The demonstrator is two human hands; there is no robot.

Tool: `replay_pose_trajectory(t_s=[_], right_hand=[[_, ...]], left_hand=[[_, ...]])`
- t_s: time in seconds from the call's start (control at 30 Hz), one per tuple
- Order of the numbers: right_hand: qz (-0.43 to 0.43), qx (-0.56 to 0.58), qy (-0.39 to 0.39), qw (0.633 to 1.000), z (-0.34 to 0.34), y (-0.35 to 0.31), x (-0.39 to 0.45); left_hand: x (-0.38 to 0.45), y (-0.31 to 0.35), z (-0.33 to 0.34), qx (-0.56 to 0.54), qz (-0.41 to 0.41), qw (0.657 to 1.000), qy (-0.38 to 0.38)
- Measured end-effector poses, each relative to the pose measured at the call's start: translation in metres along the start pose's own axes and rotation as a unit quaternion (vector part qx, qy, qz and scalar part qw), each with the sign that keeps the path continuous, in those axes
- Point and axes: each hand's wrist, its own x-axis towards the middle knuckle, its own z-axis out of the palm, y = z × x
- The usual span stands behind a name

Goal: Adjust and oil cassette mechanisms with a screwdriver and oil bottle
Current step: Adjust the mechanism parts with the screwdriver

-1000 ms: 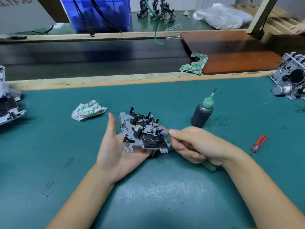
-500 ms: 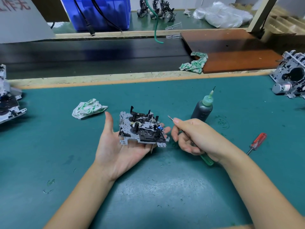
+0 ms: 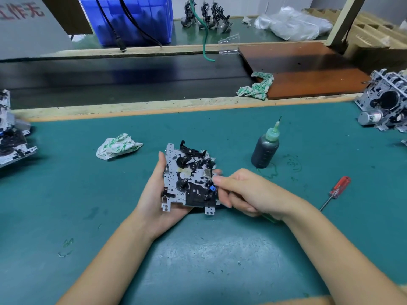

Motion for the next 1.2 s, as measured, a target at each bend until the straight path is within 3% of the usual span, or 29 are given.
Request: replay_pose_trajectory(t_s=[0.23, 0.6, 0.9, 1.07, 1.2], right_hand=[[0.022, -0.018, -0.003, 1.000, 0.004, 0.000, 0.000], [0.056, -0.151, -0.017, 0.987, 0.000, -0.003, -0.001], [0.029, -0.181, -0.028, 0.983, -0.005, -0.004, -0.003], [-0.017, -0.164, 0.007, 0.986, -0.001, 0.004, -0.004], [-0.078, -0.071, 0.122, 0.987, -0.011, 0.007, 0.001]], left_hand=[[0.000, 0.002, 0.000, 0.005, -0.012, 1.000, 0.004], [0.002, 0.003, 0.003, 0.034, -0.011, 0.999, 0.022], [0.003, 0.001, 0.003, 0.049, 0.008, 0.998, 0.029], [0.002, -0.002, 0.004, 0.034, 0.012, 0.999, 0.027], [-0.002, 0.001, 0.002, -0.028, 0.015, 1.000, -0.001]])
